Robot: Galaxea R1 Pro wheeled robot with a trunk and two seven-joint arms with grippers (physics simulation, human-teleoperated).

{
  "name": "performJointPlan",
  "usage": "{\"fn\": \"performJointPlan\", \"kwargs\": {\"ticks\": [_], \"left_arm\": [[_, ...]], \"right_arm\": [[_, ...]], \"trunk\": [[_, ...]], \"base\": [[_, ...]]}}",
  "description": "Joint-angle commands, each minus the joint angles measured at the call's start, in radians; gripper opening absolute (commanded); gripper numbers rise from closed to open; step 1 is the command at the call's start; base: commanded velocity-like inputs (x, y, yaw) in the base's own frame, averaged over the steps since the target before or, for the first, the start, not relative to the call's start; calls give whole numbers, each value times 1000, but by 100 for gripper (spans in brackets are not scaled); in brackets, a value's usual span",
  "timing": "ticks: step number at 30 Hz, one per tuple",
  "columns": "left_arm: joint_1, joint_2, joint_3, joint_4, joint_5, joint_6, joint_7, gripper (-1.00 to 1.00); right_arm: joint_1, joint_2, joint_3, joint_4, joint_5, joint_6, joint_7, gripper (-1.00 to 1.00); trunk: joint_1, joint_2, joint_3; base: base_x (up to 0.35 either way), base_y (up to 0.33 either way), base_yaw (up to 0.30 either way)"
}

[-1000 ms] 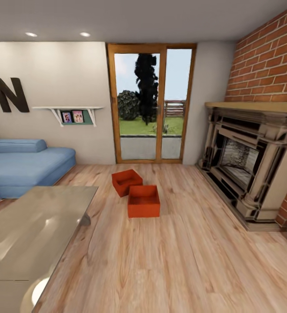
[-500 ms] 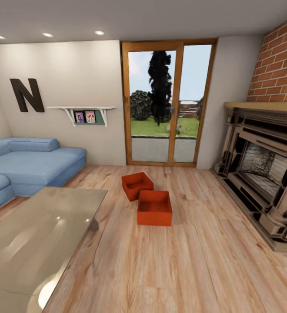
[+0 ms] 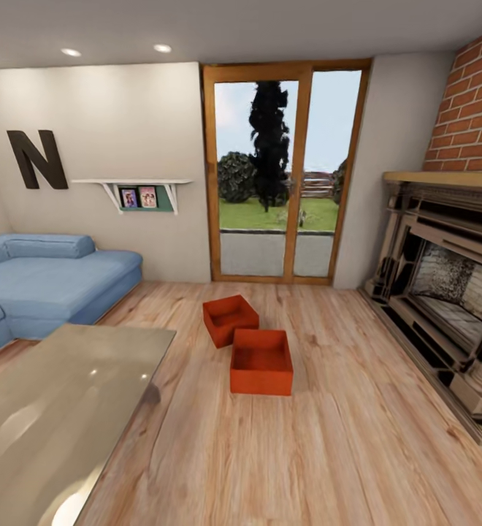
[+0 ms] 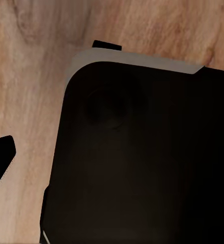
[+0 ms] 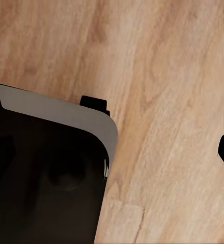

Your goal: Move the two storage containers from the living room to the garage. In the garage, place one container on the floor and stack the other container on top of it (either order is fine).

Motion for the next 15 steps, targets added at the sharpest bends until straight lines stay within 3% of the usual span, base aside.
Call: {"fn": "performJointPlan", "kwargs": {"ticks": [1,7,15], "left_arm": [[0,-1,4,0,3,-2,1,100],[0,-1,4,0,2,-3,1,100],[0,0,5,0,4,-3,1,100]], "right_arm": [[-1,0,9,3,-10,-6,-1,100],[-1,0,8,3,-13,-7,-1,100],[-1,2,7,3,-12,-6,-1,100]], "trunk": [[1,0,-1],[1,0,-1],[1,0,-1]], "base": [[324,0,0],[324,0,-1],[325,0,-143]]}}
